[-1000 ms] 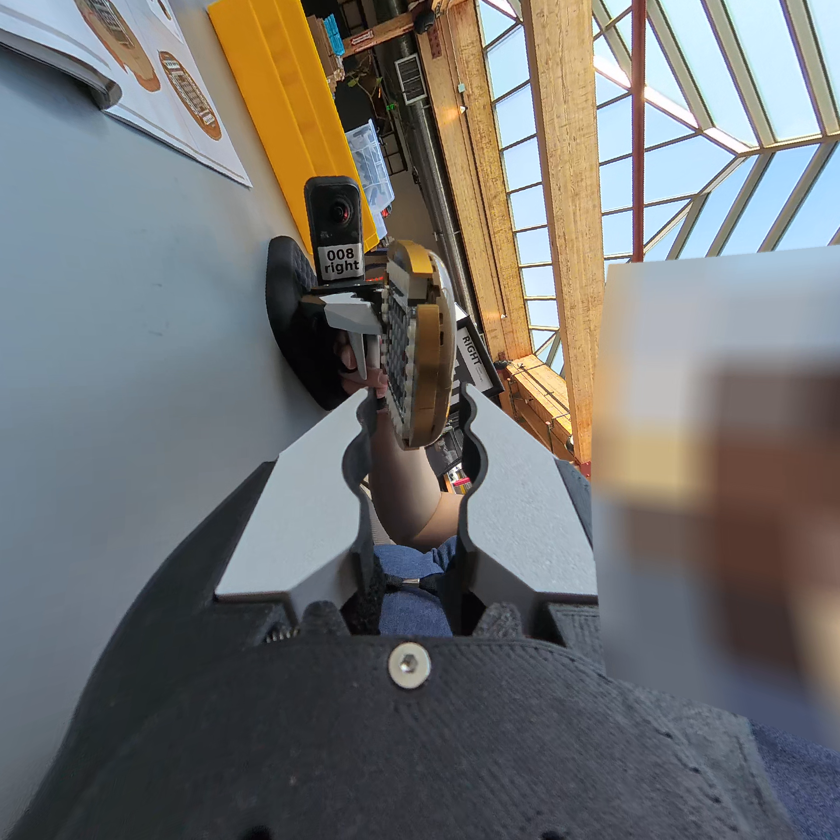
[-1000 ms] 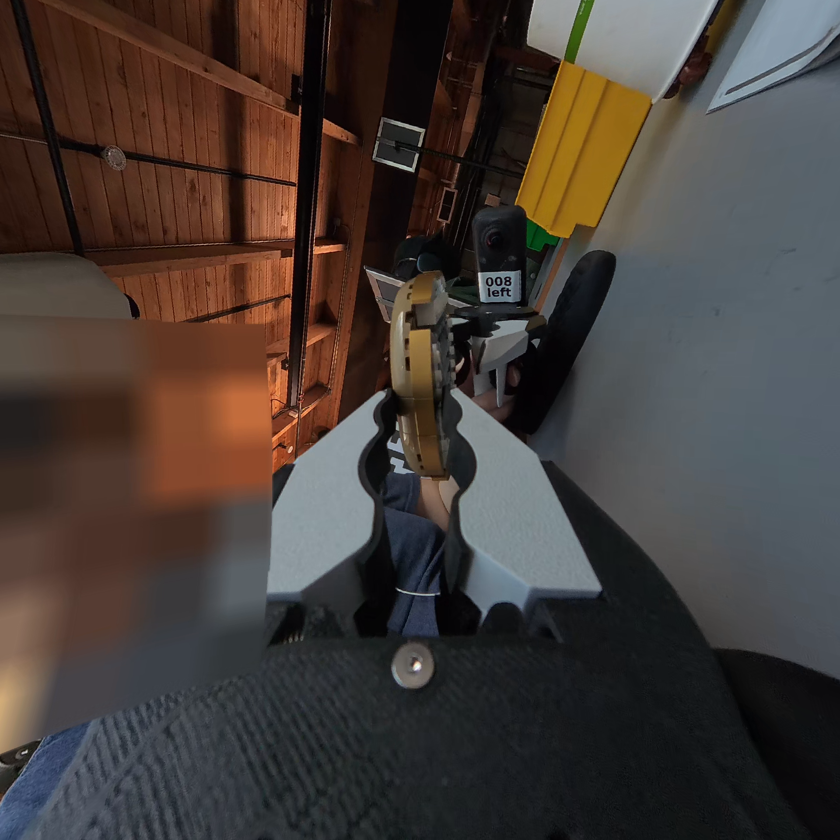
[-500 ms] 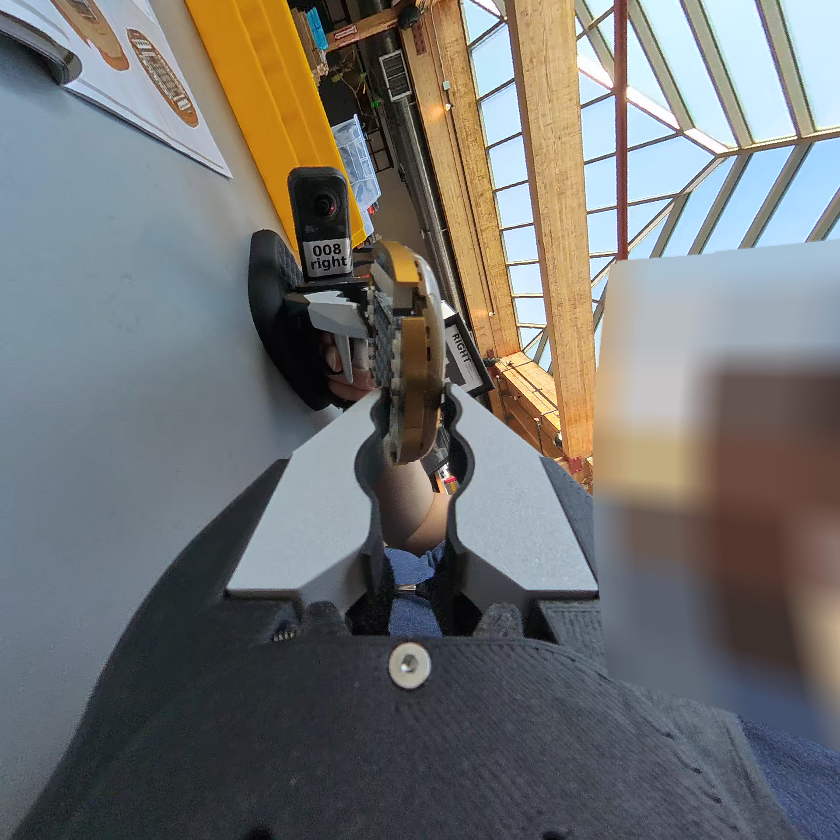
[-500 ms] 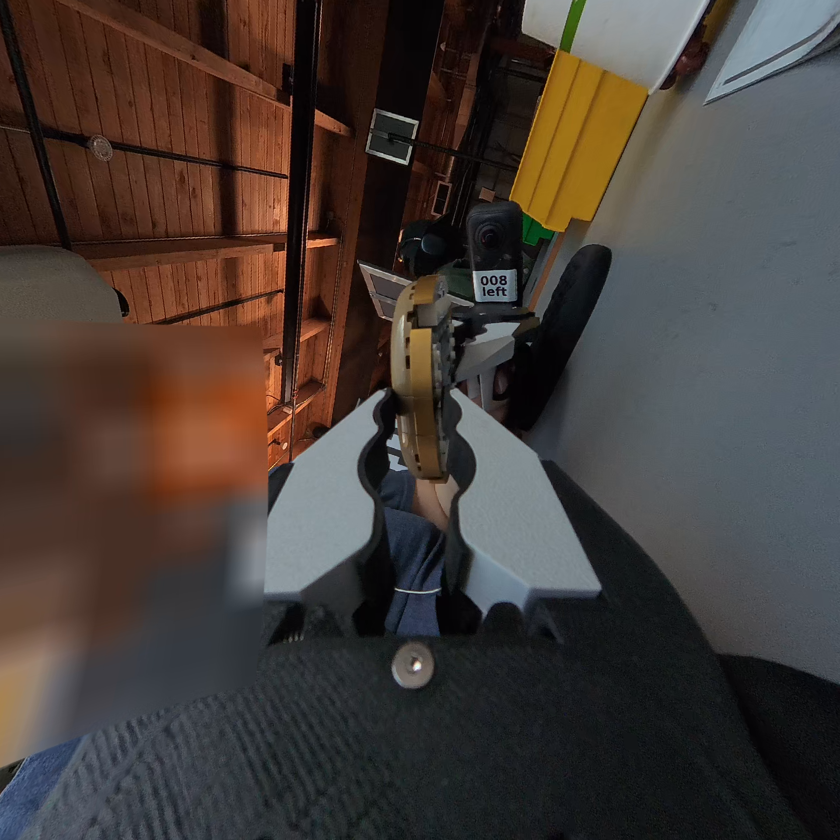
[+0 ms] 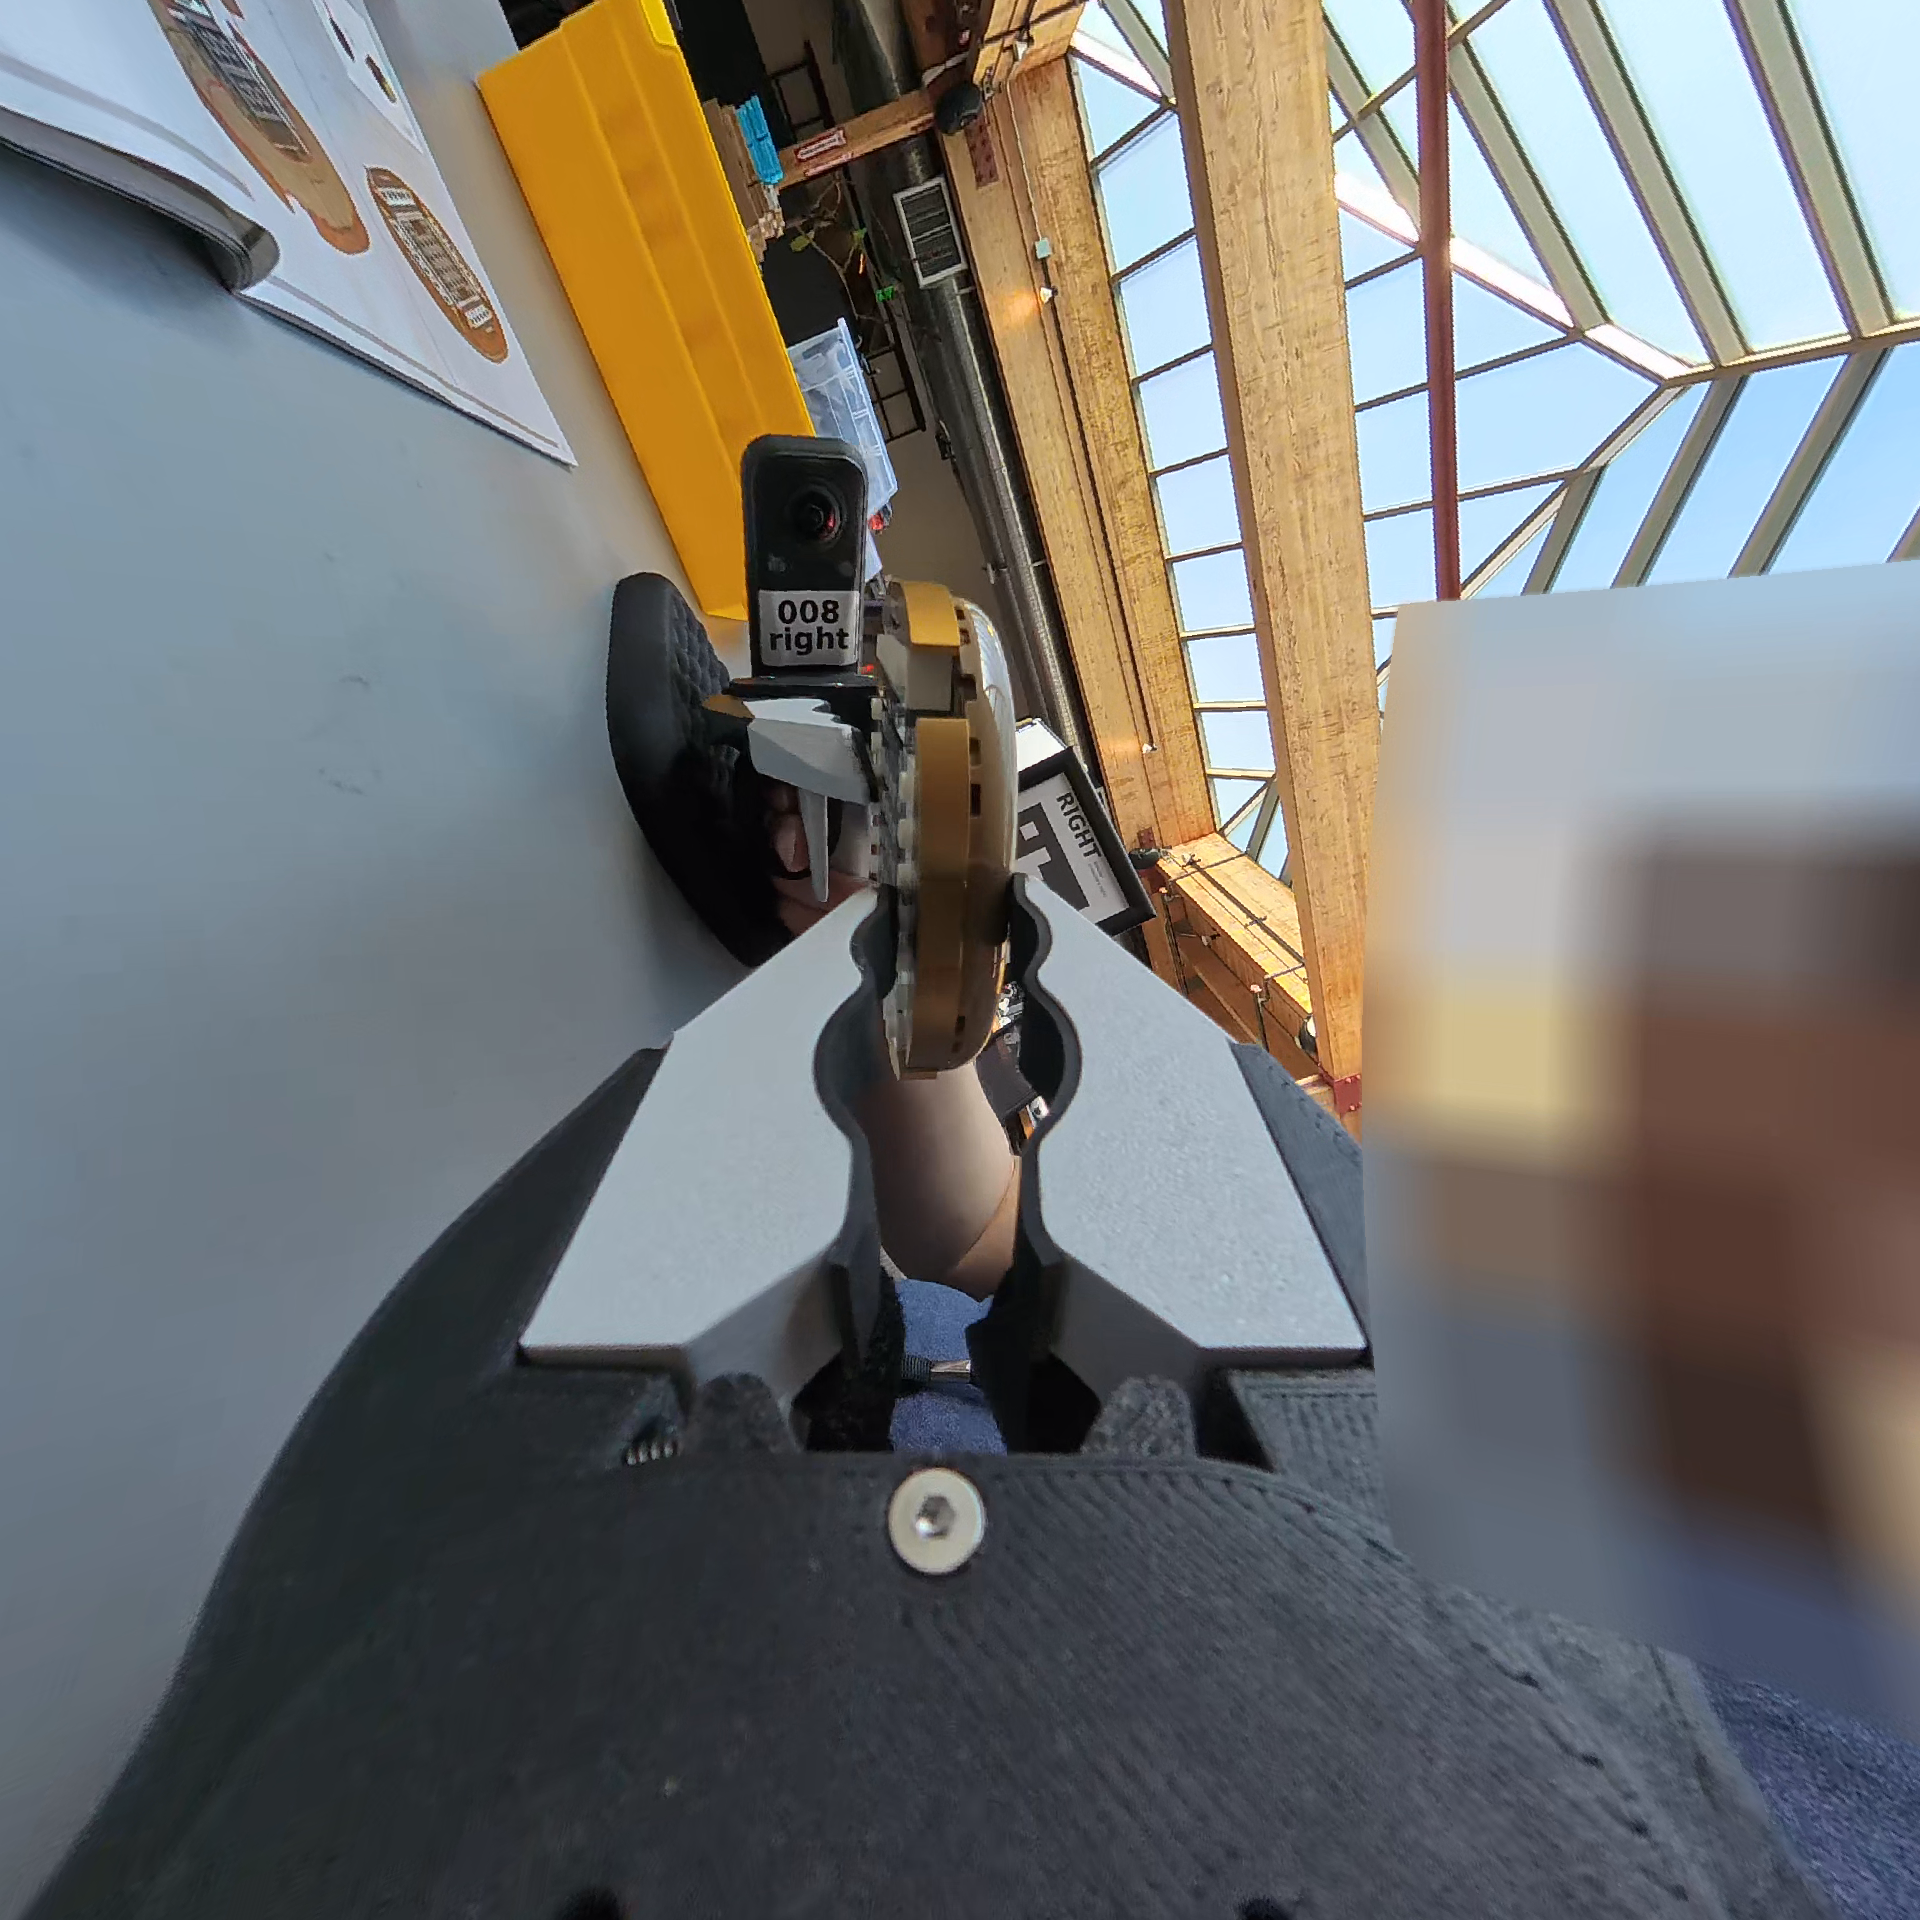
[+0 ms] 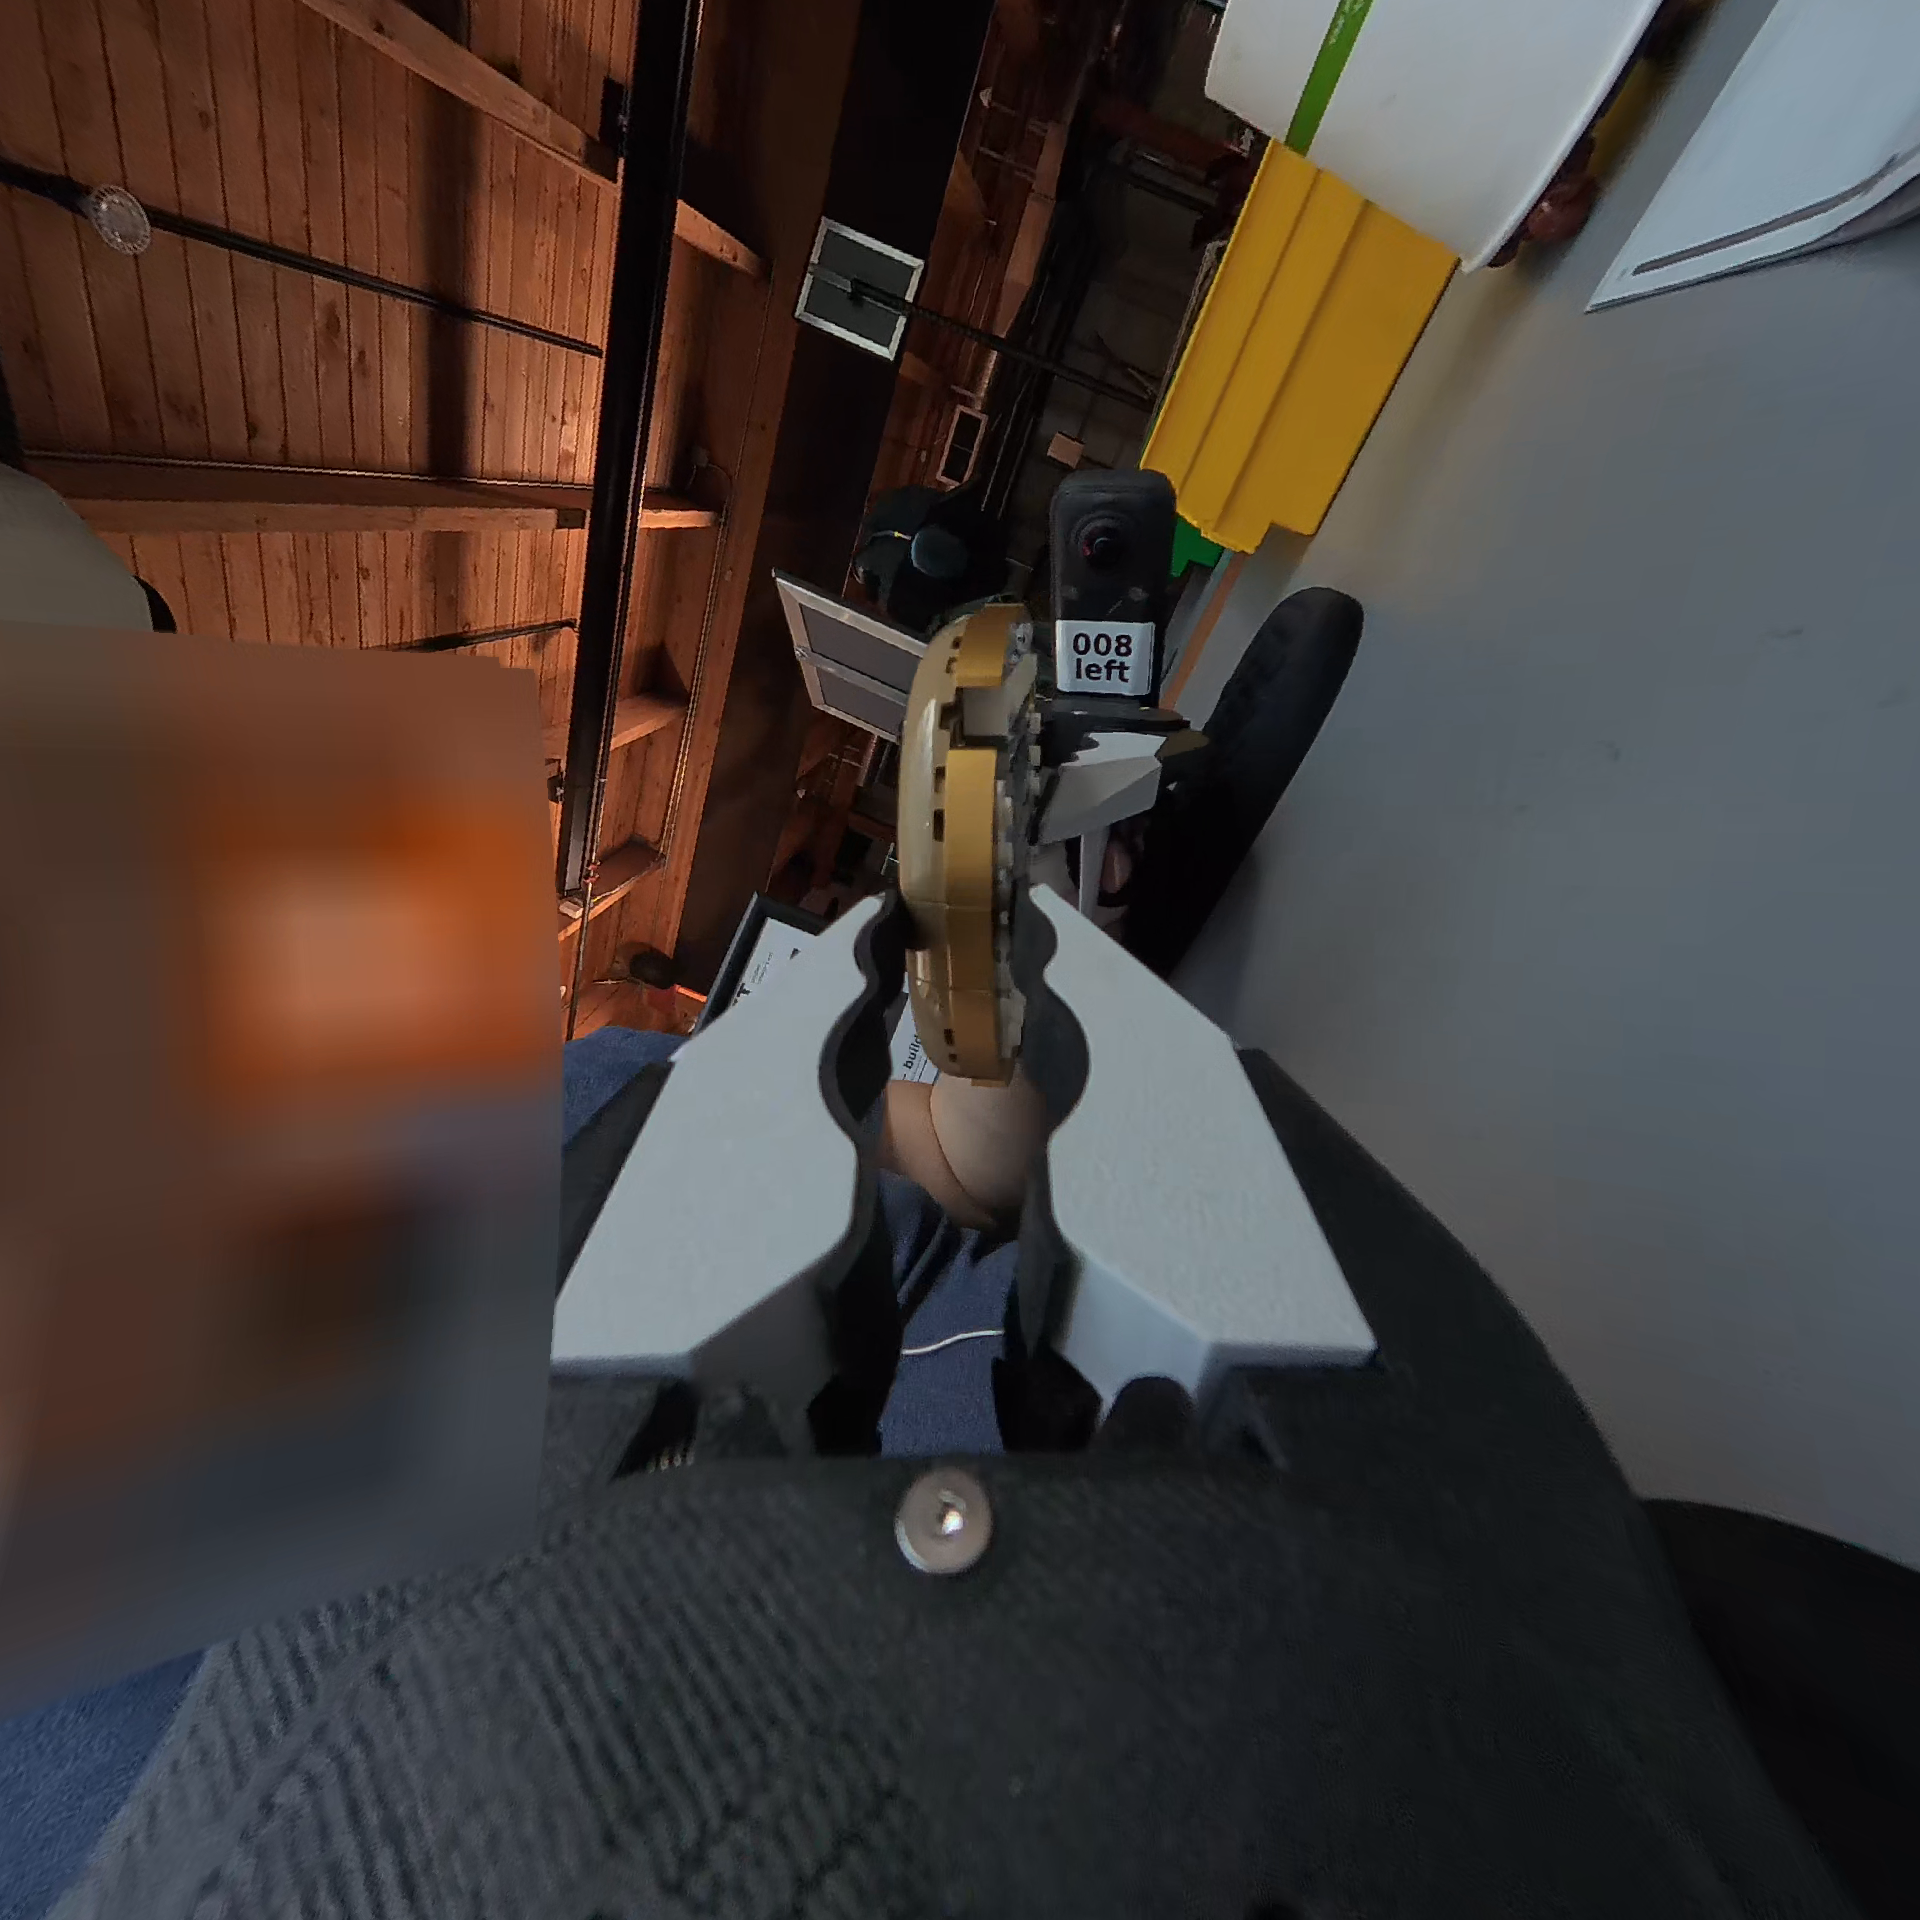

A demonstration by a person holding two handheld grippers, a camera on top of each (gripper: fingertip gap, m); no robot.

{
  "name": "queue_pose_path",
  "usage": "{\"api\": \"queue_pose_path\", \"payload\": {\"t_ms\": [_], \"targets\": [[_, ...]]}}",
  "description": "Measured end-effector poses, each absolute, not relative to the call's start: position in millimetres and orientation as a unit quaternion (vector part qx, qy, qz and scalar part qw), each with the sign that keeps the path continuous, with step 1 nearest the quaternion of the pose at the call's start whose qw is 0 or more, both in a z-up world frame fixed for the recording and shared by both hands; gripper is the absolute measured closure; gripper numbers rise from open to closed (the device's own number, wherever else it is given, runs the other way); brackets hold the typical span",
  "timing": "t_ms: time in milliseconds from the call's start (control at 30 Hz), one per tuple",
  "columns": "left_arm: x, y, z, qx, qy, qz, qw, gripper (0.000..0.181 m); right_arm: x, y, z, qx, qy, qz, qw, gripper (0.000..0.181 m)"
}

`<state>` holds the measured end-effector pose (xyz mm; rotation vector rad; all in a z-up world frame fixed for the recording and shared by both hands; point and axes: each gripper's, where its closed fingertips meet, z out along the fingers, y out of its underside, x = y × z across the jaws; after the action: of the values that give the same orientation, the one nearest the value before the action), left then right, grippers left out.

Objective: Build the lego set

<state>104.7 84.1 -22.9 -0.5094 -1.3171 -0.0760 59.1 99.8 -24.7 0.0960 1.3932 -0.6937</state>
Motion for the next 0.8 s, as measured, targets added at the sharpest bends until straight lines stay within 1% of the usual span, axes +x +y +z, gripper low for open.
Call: {"api": "queue_pose_path", "payload": {"t_ms": [167, 267, 800], "targets": [[105.1, 87.1, -18.0, -0.246, -0.598, -0.04, 0.762, 0.155, 57.9, 101.6, -22.9, 0.046, 0.623, -0.307, 0.718, 0.163], [107.5, 83.6, -19.4, -0.245, -0.599, -0.033, 0.762, 0.159, 58.4, 101.5, -23.0, 0.047, 0.622, -0.306, 0.719, 0.163], [107.2, 85.3, -23.7, -0.236, -0.602, -0.037, 0.762, 0.151, 55.2, 99.4, -24.3, 0.061, 0.617, -0.305, 0.723, 0.163]]}}
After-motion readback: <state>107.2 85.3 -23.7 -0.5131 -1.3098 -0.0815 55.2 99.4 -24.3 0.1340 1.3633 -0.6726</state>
